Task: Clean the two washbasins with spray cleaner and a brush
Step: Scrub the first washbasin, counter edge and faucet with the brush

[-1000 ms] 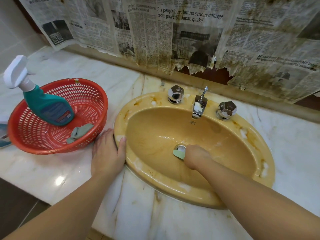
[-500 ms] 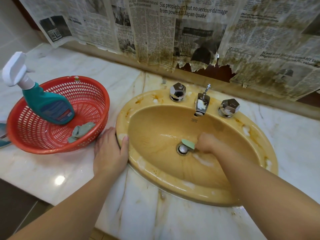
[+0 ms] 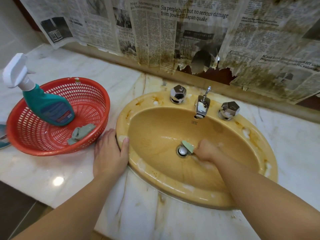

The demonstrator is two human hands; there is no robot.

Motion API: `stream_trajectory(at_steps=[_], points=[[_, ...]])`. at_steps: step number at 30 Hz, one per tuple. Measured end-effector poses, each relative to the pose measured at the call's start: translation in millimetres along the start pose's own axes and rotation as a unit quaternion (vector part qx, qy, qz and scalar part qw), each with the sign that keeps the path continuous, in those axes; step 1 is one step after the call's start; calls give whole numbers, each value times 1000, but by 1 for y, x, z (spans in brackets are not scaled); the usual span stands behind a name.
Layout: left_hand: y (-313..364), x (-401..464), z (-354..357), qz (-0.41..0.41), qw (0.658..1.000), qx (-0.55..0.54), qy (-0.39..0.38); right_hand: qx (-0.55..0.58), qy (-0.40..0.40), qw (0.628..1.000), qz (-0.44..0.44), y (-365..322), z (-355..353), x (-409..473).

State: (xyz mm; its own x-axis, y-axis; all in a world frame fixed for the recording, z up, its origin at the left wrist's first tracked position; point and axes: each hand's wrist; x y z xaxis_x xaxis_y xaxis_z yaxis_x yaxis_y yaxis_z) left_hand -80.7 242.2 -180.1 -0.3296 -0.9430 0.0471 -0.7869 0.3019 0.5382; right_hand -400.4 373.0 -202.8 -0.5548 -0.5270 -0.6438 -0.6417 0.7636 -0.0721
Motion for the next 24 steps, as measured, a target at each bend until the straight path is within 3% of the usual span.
stream_trajectory(at_steps=[5, 8, 11, 20, 24], points=[[2, -1, -2, -3, 1000, 0, 0, 123, -25, 989, 74, -6, 32, -8], [3, -1, -3, -4, 1000, 1, 0, 284, -47, 951, 117, -17, 48, -9], [2, 0, -3, -6, 1000, -2, -2, 377, -123, 906, 152, -19, 44, -10], [5, 0, -4, -6, 1000, 5, -10, 427, -182, 870, 166, -14, 41, -6], [1, 1, -2, -5, 1000, 5, -12, 429, -136, 878, 164, -19, 41, -8]])
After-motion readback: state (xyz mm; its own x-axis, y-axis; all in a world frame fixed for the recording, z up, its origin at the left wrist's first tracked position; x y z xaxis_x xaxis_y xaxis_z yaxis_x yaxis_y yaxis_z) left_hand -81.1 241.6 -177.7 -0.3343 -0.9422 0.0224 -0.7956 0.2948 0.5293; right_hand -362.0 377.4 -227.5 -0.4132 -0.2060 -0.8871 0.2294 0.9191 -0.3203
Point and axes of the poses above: each hand's wrist, its own x-axis towards the middle knuckle, its own z-axis out of the palm, y = z × x, and after that the axes turned 5 degrees about -x, right-handed
